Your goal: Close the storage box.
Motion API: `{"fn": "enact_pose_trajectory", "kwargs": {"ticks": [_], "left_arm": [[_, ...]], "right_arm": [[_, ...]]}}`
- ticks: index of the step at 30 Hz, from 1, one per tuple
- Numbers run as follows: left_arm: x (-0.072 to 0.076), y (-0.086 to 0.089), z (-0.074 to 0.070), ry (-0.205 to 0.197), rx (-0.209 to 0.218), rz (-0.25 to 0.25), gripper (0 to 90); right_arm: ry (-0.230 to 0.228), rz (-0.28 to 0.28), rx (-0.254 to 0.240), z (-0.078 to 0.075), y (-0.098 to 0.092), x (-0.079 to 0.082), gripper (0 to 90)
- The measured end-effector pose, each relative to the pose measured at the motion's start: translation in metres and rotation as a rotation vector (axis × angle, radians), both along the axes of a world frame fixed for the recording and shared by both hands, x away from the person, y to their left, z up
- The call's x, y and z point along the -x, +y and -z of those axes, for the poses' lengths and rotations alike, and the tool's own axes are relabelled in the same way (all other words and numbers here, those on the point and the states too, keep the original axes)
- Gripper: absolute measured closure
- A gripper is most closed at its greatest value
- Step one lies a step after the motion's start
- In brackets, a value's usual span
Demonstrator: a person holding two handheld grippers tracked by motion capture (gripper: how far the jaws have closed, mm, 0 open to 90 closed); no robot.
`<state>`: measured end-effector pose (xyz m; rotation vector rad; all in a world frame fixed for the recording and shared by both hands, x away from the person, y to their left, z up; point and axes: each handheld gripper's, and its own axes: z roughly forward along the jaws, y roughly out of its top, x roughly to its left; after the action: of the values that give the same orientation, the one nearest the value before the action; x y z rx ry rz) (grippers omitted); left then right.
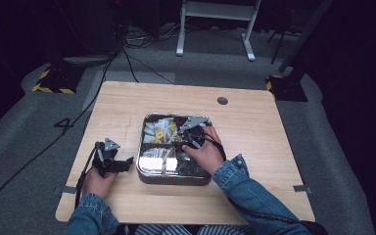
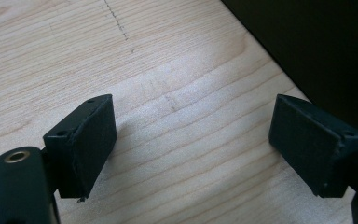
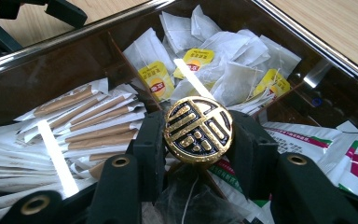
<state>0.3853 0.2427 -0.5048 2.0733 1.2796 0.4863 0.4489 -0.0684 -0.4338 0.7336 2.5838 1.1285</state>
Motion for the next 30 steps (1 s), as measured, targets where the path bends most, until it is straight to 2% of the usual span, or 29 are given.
{"fn": "enact_pose_trajectory", "kwargs": {"ticks": [30], "left_arm": [[0.0000,0.0000,0.0000,0.000,0.000,0.000,15.3]], "right_arm": [[0.015,0.017,-0.016,0.0045,-0.0014,0.0013,58.5]]}}
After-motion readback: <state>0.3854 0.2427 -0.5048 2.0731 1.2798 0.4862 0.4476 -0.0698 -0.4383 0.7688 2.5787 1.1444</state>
